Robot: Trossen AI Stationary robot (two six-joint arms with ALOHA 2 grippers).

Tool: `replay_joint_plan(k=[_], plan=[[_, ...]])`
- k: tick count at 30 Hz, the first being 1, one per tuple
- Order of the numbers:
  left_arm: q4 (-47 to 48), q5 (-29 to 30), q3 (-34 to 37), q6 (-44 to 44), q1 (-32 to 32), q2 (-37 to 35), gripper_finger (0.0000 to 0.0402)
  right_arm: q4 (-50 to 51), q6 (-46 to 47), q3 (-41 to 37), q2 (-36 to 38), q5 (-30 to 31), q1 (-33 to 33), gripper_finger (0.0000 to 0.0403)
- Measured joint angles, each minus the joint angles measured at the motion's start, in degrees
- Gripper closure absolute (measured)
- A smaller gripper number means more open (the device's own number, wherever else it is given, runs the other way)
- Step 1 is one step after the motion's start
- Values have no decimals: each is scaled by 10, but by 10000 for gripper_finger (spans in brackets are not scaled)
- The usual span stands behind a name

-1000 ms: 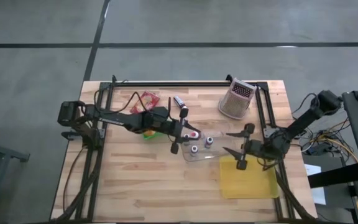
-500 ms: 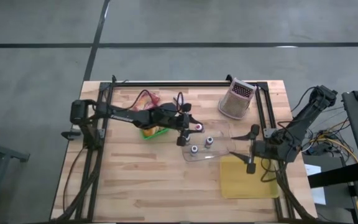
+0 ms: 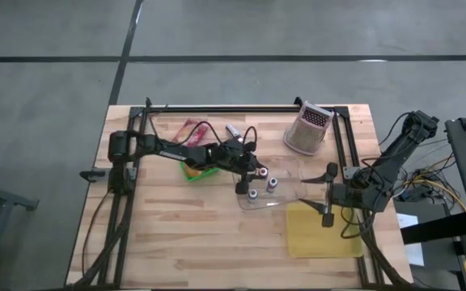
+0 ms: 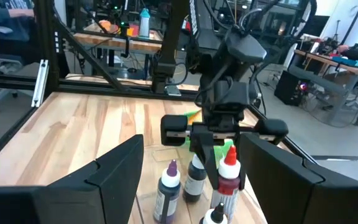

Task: Pick & Place Food Item
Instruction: Put the red food coloring bottle into the transparent bin

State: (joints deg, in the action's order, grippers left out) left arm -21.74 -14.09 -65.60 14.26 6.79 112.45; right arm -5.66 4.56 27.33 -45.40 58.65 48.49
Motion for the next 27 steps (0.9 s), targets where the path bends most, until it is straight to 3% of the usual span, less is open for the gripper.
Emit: replay_joint_plan(k=[27], plan=[[43,4,-1,-43,7,12,271,9,4,-1,4,0,0,141]])
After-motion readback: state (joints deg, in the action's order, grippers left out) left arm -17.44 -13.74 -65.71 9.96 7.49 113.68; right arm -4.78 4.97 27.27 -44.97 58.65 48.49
